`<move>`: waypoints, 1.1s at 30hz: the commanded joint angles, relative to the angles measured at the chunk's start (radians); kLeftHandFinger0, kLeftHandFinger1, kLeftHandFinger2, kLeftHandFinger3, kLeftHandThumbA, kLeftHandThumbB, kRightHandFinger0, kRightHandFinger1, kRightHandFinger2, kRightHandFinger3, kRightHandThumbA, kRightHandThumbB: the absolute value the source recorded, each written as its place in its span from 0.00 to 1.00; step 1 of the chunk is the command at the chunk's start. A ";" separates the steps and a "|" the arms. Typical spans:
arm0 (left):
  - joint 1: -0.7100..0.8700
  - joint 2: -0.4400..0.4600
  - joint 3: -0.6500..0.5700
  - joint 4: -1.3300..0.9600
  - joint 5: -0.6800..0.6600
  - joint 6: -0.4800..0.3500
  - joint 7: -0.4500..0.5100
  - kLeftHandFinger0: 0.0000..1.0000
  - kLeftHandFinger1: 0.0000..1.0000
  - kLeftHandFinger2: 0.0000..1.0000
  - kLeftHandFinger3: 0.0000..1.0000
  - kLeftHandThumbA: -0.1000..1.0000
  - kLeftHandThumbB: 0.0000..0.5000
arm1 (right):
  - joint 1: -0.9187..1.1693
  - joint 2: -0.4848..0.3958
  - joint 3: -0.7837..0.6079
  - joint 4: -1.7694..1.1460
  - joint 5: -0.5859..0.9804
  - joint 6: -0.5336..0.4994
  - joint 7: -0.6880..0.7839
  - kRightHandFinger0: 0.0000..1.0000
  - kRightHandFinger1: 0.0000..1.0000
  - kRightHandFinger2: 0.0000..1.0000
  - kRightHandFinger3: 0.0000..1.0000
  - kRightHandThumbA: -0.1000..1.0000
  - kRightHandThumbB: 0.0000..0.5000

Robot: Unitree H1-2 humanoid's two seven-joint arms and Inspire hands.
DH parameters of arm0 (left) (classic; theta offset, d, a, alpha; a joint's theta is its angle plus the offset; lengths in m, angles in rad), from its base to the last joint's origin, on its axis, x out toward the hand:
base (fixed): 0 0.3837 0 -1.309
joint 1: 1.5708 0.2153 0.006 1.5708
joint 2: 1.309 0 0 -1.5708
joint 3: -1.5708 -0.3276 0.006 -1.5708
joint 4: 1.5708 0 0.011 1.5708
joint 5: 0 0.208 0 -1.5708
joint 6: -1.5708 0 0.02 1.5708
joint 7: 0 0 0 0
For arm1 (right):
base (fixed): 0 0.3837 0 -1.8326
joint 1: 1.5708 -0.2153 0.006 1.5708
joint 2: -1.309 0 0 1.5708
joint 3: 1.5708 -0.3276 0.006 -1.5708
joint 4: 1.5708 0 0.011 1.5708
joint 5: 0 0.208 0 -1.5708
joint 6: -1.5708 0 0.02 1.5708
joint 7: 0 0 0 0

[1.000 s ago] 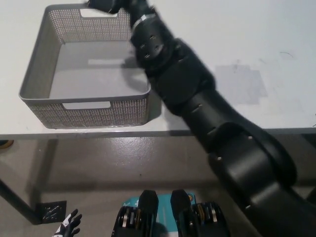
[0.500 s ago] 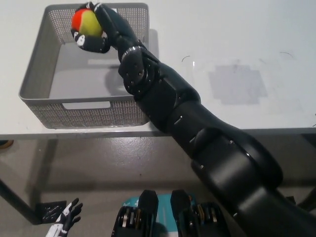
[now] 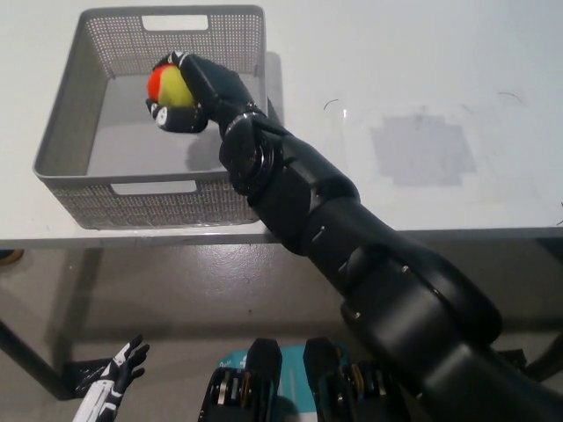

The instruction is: Use the right hand to pick up a tennis ball and put it into a container on the left side

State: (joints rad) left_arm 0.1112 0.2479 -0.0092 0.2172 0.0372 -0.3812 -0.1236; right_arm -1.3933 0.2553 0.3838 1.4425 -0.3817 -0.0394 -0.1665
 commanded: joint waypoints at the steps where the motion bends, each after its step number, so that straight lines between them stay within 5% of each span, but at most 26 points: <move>1: -0.009 0.024 -0.003 -0.026 -0.005 0.003 -0.023 1.00 1.00 1.00 1.00 1.00 0.76 | -0.052 0.005 0.024 -0.006 -0.022 0.069 0.102 0.99 1.00 1.00 1.00 0.63 0.51; 4: -0.018 0.029 -0.002 -0.020 -0.002 0.003 -0.026 1.00 1.00 1.00 1.00 1.00 0.77 | -0.056 -0.005 0.021 -0.011 -0.012 0.071 0.123 1.00 1.00 1.00 1.00 0.83 0.57; 7: -0.020 0.025 0.000 -0.021 -0.004 0.011 -0.028 1.00 1.00 1.00 1.00 1.00 0.79 | -0.061 -0.013 0.029 -0.016 -0.017 0.070 0.136 1.00 1.00 1.00 1.00 1.00 0.74; 23: 0.000 0.020 -0.005 0.001 -0.010 -0.011 -0.037 1.00 1.00 1.00 1.00 1.00 0.75 | -0.080 -0.077 -0.064 -0.107 0.043 -0.036 0.070 1.00 1.00 1.00 1.00 1.00 0.90; 28: 0.003 0.031 -0.003 0.009 -0.011 -0.025 -0.043 1.00 1.00 1.00 1.00 1.00 0.77 | -0.066 -0.151 -0.146 -0.308 0.079 -0.078 0.054 1.00 1.00 1.00 1.00 1.00 0.81; 33: 0.036 0.029 -0.002 0.008 -0.004 -0.042 -0.043 1.00 1.00 1.00 1.00 1.00 0.77 | 0.079 -0.236 -0.209 -0.774 0.088 0.039 0.118 1.00 1.00 1.00 1.00 1.00 0.77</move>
State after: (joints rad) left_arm 0.1086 0.2510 -0.0098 0.2455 0.0434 -0.3736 -0.1494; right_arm -1.3662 0.1086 0.2477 1.0869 -0.3389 -0.0346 -0.0637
